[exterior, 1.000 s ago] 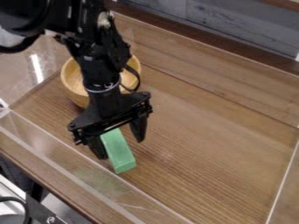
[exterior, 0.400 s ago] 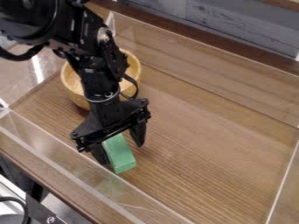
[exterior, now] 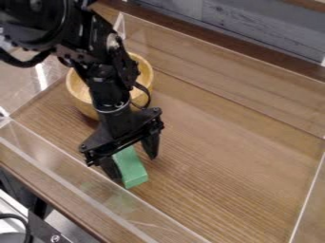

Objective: Put the green block in the brown bowl

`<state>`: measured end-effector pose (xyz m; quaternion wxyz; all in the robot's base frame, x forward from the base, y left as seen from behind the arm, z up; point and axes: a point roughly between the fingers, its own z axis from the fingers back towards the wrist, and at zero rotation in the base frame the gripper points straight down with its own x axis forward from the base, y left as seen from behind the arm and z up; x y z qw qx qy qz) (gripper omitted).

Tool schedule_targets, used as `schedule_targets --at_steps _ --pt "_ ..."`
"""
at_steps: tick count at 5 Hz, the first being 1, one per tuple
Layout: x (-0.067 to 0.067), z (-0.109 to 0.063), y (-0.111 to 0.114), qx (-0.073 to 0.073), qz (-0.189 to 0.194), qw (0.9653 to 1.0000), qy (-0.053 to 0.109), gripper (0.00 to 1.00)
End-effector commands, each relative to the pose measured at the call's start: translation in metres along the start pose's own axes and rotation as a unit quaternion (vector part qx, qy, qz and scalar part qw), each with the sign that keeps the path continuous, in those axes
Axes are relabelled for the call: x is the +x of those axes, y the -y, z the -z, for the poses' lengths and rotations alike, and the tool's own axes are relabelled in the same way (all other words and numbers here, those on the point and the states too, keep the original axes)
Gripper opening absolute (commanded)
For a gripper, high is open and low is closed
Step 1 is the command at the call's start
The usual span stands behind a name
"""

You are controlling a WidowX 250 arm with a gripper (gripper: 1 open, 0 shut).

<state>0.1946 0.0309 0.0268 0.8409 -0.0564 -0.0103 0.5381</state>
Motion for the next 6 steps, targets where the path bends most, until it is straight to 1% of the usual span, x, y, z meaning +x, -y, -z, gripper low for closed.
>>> schedule_targets --at_steps 1,2,4,6 --pt "0.005 -0.002 0.004 -0.012 -0.005 0.9999 0.007 1.0" --pt "0.005 0.001 0.004 -0.012 -0.007 0.9999 0.005 0.0" --pt "0.004 -0.008 0.001 -0.001 0.008 0.9999 -0.008 0.0" --pt "0.002 -0.017 -0.001 0.004 0.018 0.9996 -0.02 0.0"
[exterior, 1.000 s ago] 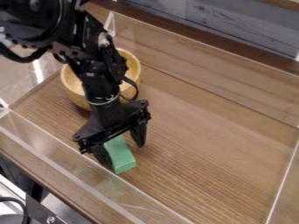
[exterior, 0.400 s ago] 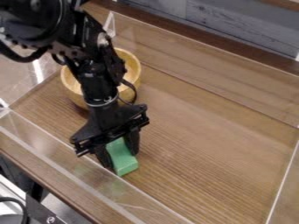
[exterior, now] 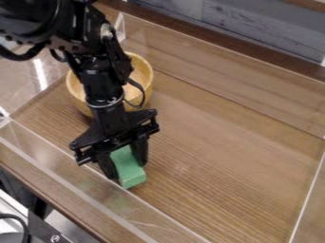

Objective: Put the green block in the brown bowl

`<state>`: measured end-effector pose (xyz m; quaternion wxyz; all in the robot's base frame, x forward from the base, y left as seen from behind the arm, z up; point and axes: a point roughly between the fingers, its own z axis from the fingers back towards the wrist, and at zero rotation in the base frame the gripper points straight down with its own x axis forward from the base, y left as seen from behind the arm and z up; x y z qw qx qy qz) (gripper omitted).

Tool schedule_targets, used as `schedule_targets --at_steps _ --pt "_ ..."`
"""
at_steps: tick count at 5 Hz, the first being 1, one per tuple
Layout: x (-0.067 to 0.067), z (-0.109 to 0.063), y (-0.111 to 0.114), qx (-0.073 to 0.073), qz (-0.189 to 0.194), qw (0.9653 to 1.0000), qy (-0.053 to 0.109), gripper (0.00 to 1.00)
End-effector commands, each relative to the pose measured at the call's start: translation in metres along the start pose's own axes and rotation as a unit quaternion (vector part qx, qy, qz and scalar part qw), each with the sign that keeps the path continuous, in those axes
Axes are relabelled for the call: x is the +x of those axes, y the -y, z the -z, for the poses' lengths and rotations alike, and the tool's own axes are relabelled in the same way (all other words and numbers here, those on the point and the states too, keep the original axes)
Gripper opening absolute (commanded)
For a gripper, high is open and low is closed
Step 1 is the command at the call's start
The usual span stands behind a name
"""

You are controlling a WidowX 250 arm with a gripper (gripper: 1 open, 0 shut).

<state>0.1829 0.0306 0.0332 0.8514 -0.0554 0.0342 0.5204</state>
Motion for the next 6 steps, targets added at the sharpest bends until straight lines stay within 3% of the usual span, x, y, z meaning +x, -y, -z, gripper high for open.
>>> schedule_targets --at_steps 1,3,6 --pt "0.008 -0.016 0.007 -0.019 0.006 0.9997 0.011 0.0" --pt "0.013 -0.025 0.005 -0.021 0.013 0.9997 0.0 0.0" --pt "0.021 -0.041 0.005 -0.033 0.013 0.9994 -0.002 0.0"
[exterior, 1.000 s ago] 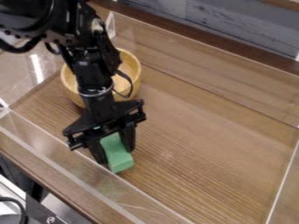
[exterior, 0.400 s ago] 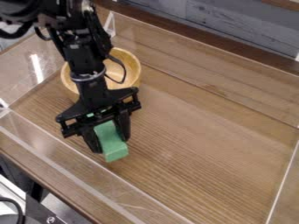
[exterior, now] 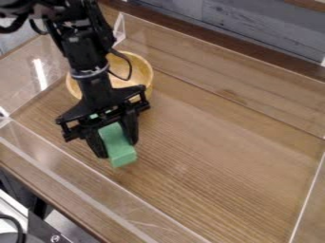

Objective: Put the green block in the brown bowl

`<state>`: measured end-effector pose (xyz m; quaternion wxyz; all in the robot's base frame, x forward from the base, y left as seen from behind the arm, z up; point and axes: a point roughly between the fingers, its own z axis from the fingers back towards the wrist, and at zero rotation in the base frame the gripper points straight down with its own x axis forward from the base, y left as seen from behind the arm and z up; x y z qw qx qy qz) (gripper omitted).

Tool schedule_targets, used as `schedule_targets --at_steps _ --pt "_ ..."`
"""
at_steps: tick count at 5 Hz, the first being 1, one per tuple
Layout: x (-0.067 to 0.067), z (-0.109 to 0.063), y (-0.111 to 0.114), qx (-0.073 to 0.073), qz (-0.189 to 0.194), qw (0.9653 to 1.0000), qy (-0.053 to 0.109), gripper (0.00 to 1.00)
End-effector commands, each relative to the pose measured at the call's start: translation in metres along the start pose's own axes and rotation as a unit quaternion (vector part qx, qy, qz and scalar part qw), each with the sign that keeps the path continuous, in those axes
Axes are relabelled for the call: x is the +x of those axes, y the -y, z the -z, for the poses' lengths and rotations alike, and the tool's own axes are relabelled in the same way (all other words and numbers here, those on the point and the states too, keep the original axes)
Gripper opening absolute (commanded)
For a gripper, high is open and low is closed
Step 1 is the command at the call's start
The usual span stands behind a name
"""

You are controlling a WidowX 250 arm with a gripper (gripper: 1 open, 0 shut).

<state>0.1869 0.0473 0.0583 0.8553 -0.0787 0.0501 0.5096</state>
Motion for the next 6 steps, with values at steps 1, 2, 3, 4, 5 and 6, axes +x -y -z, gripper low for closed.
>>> schedule_targets --at_steps 1,2,3,4,5,6 --pt "0.01 -0.021 0.008 -0.03 0.001 0.9992 0.028 0.0" --pt "0.012 -0.027 0.01 -0.038 0.007 0.9987 0.034 0.0" --pt "0.015 -0.035 0.013 -0.046 0.015 0.9979 0.043 0.0" --pt "0.016 -0.045 0.017 -0.054 0.03 0.9967 0.052 0.0" --pt "0.021 -0.056 0.022 -0.06 0.041 0.9959 0.054 0.0" --pt "0.028 -0.063 0.025 -0.069 0.036 0.9954 0.055 0.0"
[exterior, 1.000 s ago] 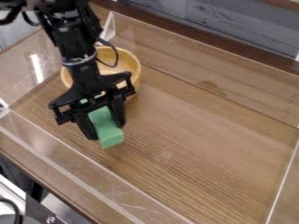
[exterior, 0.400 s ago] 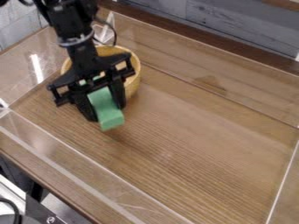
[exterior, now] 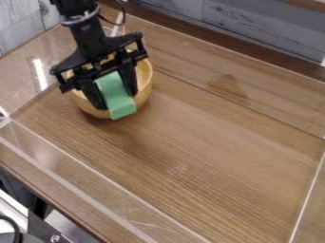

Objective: Put the green block in the brown bowl

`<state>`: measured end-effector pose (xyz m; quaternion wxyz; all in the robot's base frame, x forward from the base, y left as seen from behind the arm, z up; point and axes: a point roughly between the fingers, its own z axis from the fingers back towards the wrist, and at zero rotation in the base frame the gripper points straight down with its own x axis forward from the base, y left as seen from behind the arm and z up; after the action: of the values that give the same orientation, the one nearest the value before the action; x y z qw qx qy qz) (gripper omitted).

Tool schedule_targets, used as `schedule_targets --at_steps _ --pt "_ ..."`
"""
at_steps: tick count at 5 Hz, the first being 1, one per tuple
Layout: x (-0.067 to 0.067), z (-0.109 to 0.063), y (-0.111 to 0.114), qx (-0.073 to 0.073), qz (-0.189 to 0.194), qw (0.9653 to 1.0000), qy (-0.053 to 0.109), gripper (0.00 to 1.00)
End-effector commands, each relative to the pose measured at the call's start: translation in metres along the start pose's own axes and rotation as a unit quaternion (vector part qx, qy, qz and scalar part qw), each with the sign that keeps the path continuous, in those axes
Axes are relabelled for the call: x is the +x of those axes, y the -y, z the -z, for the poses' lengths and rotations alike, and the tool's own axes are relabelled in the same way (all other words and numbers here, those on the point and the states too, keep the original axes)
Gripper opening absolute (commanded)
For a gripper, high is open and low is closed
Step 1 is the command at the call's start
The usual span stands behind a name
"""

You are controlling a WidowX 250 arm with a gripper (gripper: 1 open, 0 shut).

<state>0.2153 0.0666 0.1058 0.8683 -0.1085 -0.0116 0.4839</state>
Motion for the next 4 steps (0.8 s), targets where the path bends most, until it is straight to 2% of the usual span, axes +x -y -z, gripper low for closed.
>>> schedule_targets --at_steps 1,4 --pt "0.0115 -0.0106 0.0068 -0.021 -0.002 0.9995 0.023 0.0" --pt "0.0188 -0.0064 0.0066 -0.032 -0.011 0.999 0.028 0.0"
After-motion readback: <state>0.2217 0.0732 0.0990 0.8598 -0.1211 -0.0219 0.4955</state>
